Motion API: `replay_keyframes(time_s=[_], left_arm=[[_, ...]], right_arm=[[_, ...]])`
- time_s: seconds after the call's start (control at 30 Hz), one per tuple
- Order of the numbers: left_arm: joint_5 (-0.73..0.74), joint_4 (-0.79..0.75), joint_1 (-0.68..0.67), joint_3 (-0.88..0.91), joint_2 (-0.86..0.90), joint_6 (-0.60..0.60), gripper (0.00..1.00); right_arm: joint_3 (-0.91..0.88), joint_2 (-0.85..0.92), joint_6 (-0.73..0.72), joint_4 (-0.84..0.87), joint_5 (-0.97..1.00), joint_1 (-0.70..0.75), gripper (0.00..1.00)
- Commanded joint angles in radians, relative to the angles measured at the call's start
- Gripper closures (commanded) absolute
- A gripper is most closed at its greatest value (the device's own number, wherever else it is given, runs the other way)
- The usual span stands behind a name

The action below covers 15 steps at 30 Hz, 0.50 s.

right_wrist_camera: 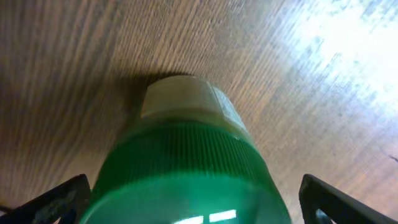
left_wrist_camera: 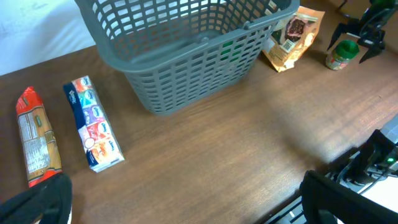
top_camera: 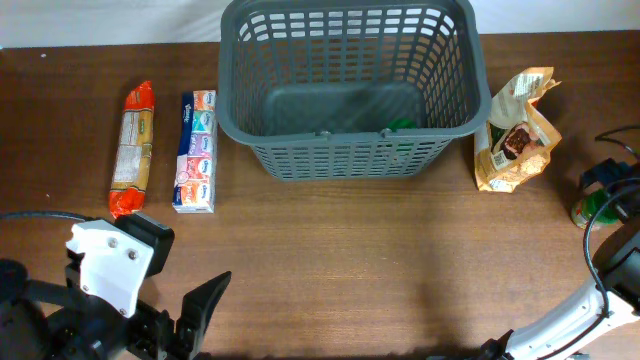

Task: Pack container
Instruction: 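Grasp the second green-lidded jar with the right gripper and lift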

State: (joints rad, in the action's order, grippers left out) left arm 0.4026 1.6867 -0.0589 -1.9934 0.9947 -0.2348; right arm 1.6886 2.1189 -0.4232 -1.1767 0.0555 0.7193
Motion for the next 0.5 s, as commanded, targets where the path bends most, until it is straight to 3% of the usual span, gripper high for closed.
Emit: replay_keyframes(time_s=[0.0,0.47], left_arm=[[-0.003,0.000,-0.004,-0.003,0.004,0.017,0.01],[-0.003,0.000,-0.004,-0.003,0.004,0.017,0.01]], right_arm=[[-0.042,0.019,0.024,0.031,0.002,0.003,0.01],[-0.126,0.021,0.050,0.120,0.001,0.002,0.01]])
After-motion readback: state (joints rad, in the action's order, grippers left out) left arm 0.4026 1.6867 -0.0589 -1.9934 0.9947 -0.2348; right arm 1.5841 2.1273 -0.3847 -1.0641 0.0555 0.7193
